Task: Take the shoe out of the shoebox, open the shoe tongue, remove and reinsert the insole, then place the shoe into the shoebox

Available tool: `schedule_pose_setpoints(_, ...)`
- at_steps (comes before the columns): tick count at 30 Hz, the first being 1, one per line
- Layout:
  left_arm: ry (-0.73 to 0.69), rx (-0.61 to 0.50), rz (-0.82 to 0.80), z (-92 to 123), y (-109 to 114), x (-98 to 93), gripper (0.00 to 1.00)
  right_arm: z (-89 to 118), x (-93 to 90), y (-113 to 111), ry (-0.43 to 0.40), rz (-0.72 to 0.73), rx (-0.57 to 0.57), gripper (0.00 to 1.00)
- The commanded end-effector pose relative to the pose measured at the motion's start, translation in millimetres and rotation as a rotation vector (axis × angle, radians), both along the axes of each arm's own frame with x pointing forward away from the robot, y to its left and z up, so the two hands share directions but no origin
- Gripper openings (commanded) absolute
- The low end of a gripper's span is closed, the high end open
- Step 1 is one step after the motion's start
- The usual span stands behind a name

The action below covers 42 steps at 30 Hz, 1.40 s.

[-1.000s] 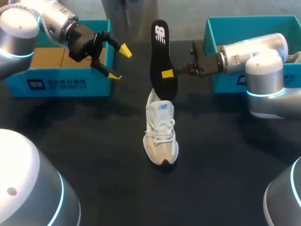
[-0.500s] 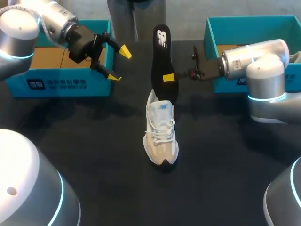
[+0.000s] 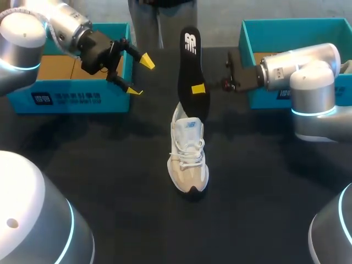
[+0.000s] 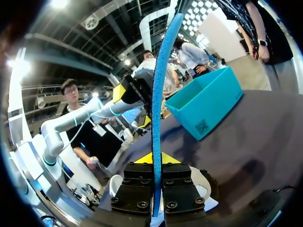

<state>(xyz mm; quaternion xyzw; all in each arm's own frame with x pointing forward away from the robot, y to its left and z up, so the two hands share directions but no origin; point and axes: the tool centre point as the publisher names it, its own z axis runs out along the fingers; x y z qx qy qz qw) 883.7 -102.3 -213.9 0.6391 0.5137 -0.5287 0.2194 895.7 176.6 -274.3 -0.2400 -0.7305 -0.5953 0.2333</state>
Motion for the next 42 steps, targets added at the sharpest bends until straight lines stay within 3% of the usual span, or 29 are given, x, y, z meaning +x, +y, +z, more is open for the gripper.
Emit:
schedule_pose_setpoints(1,-0.003,0.0,0.004,0,1,-0.5,1.0,3,3.8,1,-0.002,0.007,-0.004,0.0)
schedule_pose_setpoints(29,0.0,0.006,0.005,-1,2,2.6,1.0,-6,2.2,12,0.005,0.023,0.004,0.0)
schedule_pose_setpoints(42,0.004,0.001,0.008,-4,2,3.0,1.0,-1,8.3,20,-0.038,0.009,0.007,0.0)
